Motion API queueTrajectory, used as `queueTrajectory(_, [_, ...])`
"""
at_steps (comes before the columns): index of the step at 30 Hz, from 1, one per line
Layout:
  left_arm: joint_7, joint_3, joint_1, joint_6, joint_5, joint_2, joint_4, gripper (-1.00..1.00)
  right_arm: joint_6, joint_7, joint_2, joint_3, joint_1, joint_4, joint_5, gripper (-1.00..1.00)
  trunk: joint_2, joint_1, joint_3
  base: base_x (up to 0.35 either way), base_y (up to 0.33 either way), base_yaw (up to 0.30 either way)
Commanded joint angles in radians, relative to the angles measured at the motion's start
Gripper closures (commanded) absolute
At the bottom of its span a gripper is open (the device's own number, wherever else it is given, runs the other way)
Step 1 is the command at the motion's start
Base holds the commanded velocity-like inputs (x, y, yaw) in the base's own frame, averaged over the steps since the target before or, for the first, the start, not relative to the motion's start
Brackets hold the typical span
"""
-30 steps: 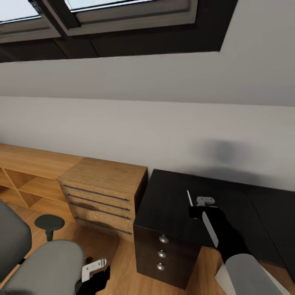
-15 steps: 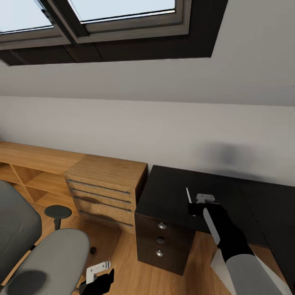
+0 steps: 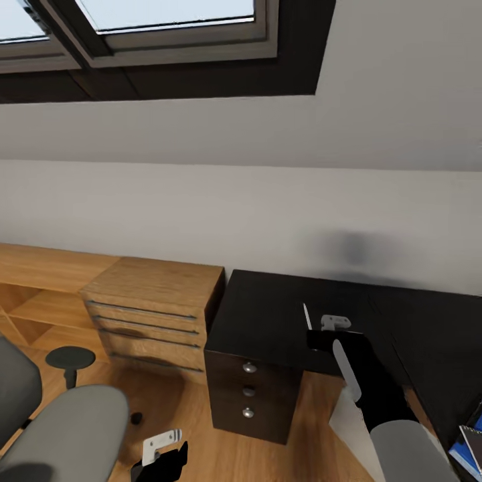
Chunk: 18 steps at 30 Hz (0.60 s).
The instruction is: In the bedroom, organize the workspace by keeping the computer under the desk, ensuring the monitor is on the desk, placing the keyboard on the desk next to the monitor, placing the mouse on the desk next to the keyboard, moving the folder from the swivel chair onto the desk next to the mouse, stacking the notebook on top of the folder with the pen on top of the notebook, and positioning the swivel chair next to the desk.
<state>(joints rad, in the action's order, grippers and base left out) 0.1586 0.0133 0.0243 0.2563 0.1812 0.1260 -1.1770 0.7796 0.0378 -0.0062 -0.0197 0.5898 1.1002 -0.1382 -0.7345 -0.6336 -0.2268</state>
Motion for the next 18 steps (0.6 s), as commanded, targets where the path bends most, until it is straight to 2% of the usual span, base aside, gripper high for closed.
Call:
queueTrajectory(1, [0.007, 0.001, 0.000, 0.005, 0.011, 0.000, -0.003, -1.00, 0.003, 0.004, 0.000, 0.000, 0.000, 0.001, -0.009, 1.00, -0.001, 0.000, -0.001, 0.000, 0.000, -0.269])
queueTrajectory(15, [0.007, 0.002, 0.000, 0.007, 0.012, 0.001, 0.002, -1.00, 0.001, 0.004, 0.000, 0.001, -0.001, 0.002, -0.010, 1.00, -0.001, 0.000, -0.001, 0.000, 0.000, -0.254])
queueTrajectory(18, [0.008, 0.001, 0.000, 0.002, 0.012, -0.001, 0.068, -1.00, 0.004, 0.004, 0.001, 0.001, -0.002, 0.003, -0.010, 1.00, -0.001, 0.000, -0.001, 0.000, 0.000, -0.059])
